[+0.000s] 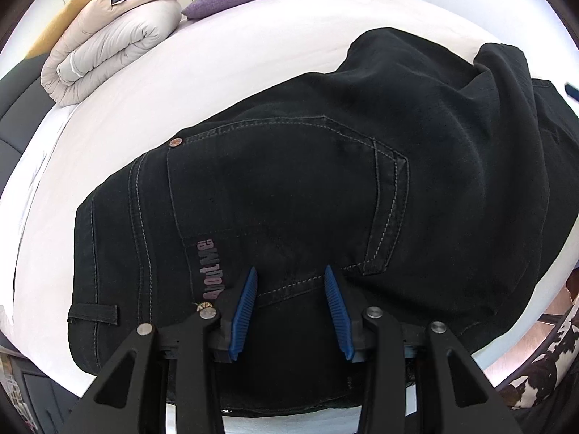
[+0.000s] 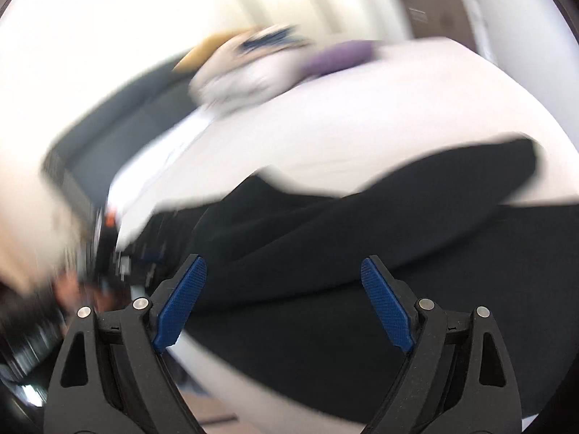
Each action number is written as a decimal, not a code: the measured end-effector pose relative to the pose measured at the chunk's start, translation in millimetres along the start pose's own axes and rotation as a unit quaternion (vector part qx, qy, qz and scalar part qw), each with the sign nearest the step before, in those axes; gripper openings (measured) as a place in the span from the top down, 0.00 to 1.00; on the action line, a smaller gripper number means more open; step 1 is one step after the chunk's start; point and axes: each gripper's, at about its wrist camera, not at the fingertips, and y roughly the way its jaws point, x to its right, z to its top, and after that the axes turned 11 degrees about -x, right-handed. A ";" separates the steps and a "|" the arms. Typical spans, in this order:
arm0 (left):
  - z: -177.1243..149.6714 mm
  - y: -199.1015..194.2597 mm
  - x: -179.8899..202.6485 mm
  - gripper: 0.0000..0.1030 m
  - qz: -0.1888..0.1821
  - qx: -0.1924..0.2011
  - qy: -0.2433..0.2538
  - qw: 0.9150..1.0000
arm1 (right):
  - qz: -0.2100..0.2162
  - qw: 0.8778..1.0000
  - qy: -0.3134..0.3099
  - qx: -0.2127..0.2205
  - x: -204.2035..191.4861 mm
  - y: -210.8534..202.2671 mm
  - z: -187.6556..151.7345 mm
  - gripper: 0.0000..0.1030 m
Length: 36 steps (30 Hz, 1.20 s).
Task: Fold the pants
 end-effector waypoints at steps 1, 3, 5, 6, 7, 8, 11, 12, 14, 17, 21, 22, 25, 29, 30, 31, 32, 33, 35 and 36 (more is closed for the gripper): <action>0.4 -0.4 1.1 0.59 0.001 -0.001 0.000 1.000 | -0.004 0.999 0.047 0.023 40.7 -23.0 13.0 0.15; 0.8 -0.3 2.3 0.59 0.000 -0.003 -0.001 1.000 | -0.022 0.996 0.061 0.054 84.8 -51.6 30.4 0.15; 1.9 0.6 2.3 0.59 -0.001 -0.006 -0.005 1.000 | -0.039 0.996 0.054 0.060 126.9 -68.7 52.0 0.15; 4.7 1.1 4.0 0.59 -0.001 -0.008 -0.007 1.000 | -0.047 0.996 0.052 0.048 143.8 -70.3 62.8 0.15; 9.2 3.0 5.2 0.59 0.000 -0.011 -0.009 1.000 | -0.039 0.998 0.050 0.029 159.9 -68.7 73.0 0.15; 14.5 2.9 5.2 0.59 0.002 -0.013 -0.010 1.000 | -0.036 0.998 0.047 0.013 173.3 -64.9 81.5 0.15; 19.8 5.6 1.4 0.59 0.004 -0.019 -0.012 1.000 | -0.037 0.999 0.029 -0.022 195.8 -46.6 103.1 0.15; 21.5 6.0 1.6 0.59 0.003 -0.021 -0.013 1.000 | -0.037 0.998 0.023 -0.037 199.8 -36.2 108.7 0.15; 27.9 5.6 -1.8 0.59 0.003 -0.025 -0.013 1.000 | -0.039 0.997 0.020 -0.058 205.8 -15.4 116.3 0.15; 30.9 6.3 -1.7 0.59 0.003 -0.026 -0.014 1.000 | -0.032 0.994 0.017 -0.103 216.1 23.1 119.6 0.58; 29.2 8.2 -3.9 0.59 0.001 -0.017 -0.019 1.000 | -0.044 0.991 0.001 -0.123 203.9 33.5 110.9 0.91; 28.7 8.8 -4.6 0.59 0.000 -0.014 -0.020 1.000 | -0.038 0.992 0.012 -0.124 199.6 27.3 112.6 0.95; 26.7 11.6 -7.9 0.59 -0.003 -0.010 -0.020 1.000 | -0.005 0.992 0.049 -0.115 180.1 -2.0 125.9 0.96; 25.9 14.5 -11.0 0.59 -0.004 -0.007 -0.019 1.000 | 0.053 0.992 0.078 -0.087 133.7 -52.2 153.8 0.96; 26.3 14.9 -11.5 0.59 -0.004 -0.007 -0.019 1.000 | 0.069 0.991 0.087 -0.072 122.6 -66.2 164.7 0.96; 25.8 16.2 -13.0 0.59 -0.004 -0.006 -0.019 1.000 | 0.077 0.990 0.100 -0.061 118.1 -75.5 172.1 0.96; 26.4 16.7 -13.7 0.59 -0.004 -0.007 -0.018 1.000 | 0.081 0.986 0.135 -0.049 121.6 -84.2 180.3 0.96; 27.1 17.2 -14.4 0.59 -0.004 -0.007 -0.018 1.000 | 0.084 0.978 0.187 -0.038 135.2 -88.9 186.2 0.96; 24.1 16.9 -13.2 0.59 -0.003 -0.007 -0.017 1.000 | 0.067 0.950 0.305 -0.027 179.1 -90.1 186.4 0.95; 23.6 17.5 -12.9 0.59 -0.003 -0.006 -0.016 1.000 | 0.034 0.937 0.346 -0.033 200.6 -90.5 182.3 0.95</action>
